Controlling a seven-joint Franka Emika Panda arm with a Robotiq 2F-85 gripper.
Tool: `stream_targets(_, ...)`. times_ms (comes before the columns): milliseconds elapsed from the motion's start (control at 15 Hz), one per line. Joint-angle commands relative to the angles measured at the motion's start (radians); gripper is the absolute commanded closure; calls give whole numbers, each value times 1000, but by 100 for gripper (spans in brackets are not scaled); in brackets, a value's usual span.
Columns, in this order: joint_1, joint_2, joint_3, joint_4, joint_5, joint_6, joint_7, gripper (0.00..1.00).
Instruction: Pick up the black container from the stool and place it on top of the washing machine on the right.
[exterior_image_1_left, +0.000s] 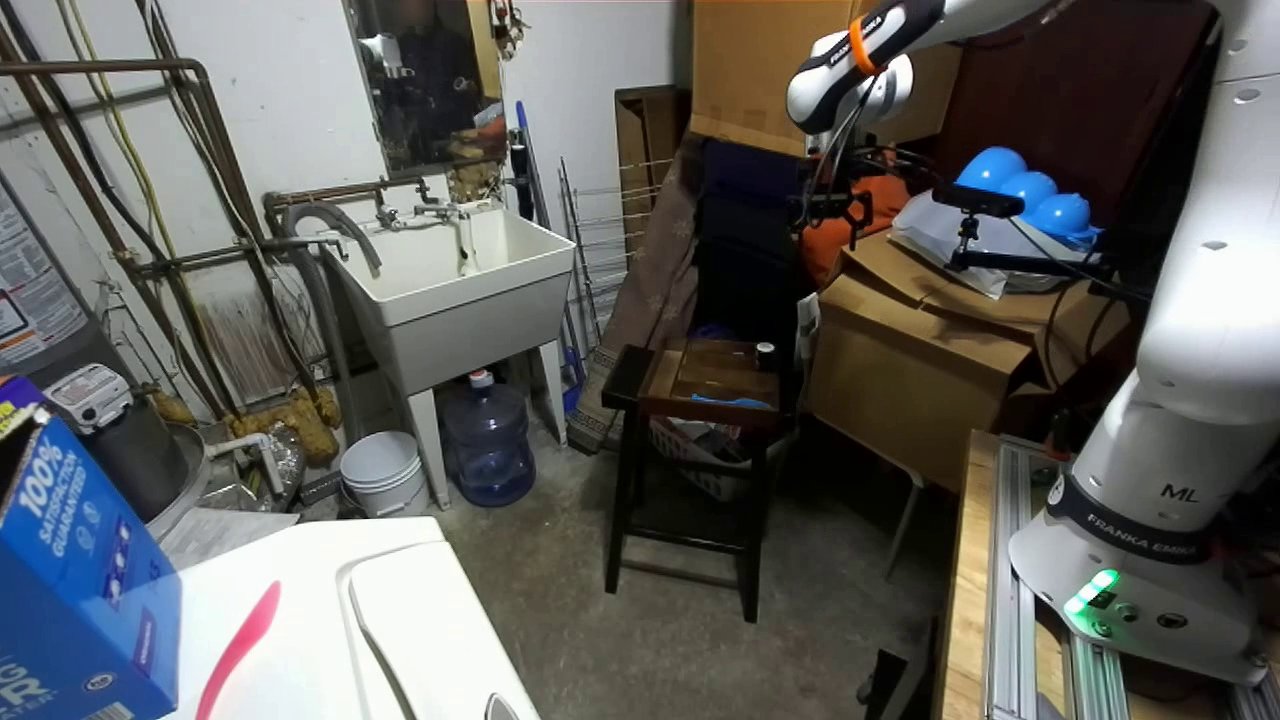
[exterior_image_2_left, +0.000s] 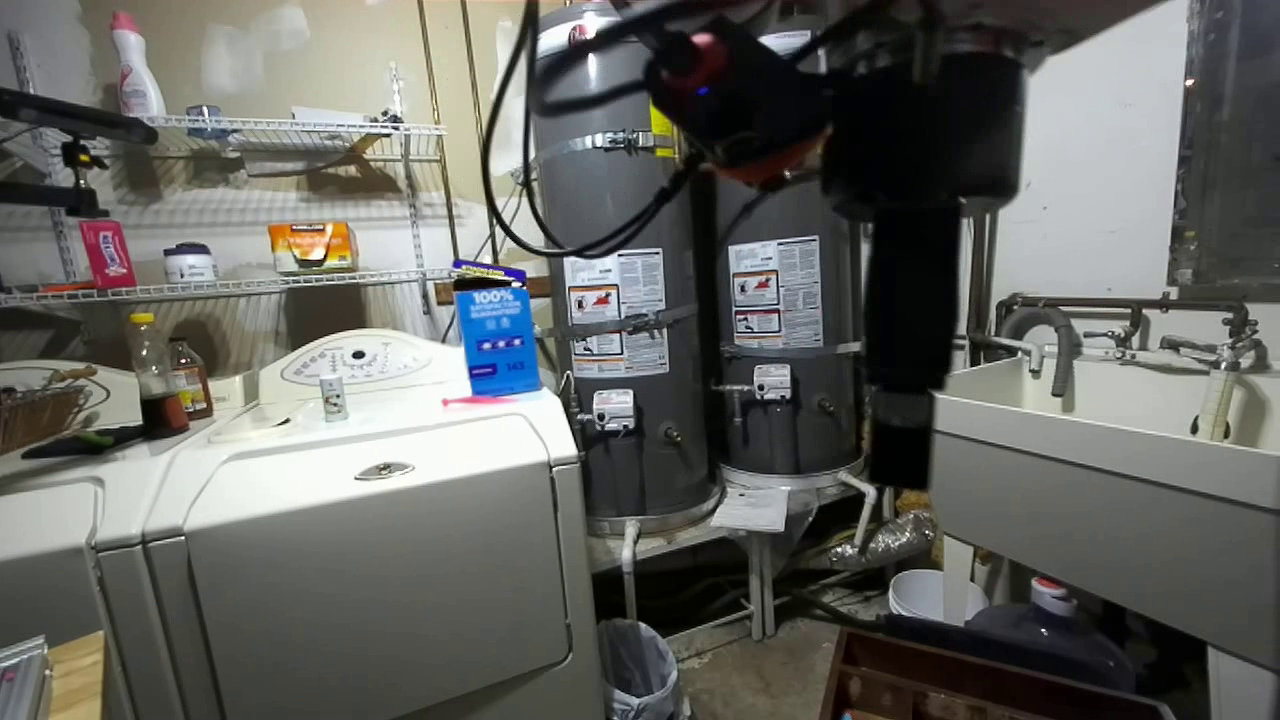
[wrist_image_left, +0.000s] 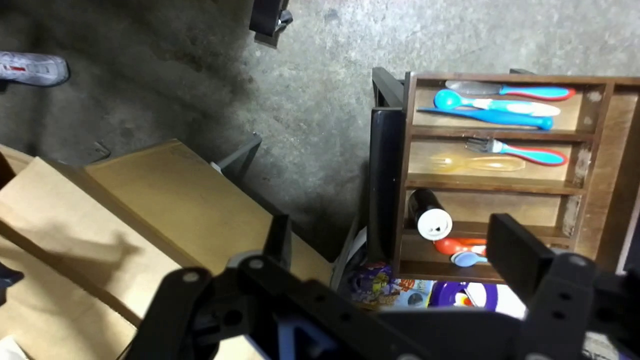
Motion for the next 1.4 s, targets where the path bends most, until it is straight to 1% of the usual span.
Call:
stream_targets(0,-15,250,-13,242,77,-37,-24,0)
stream_targets(200,0,410,-3,386,68,-66,9,0)
stream_targets(333,-3,504,8,474,77,-78,12,0)
stream_targets(467,-24,545,23,514,107,-93,-10,0)
stream_targets(533,10,489,0,420,75,-39,1,0)
stream_targets(600,10,513,0,437,77,-38,1,0)
stream_targets(800,10,516,-4,437,77,-36,2,0)
stream_targets(867,16,517,-9,423,77,10,24,0)
stream_targets(1067,19,575,-24,402,87,185,95,0)
stream_targets(1333,20,673,-24,402,105,340,168,0)
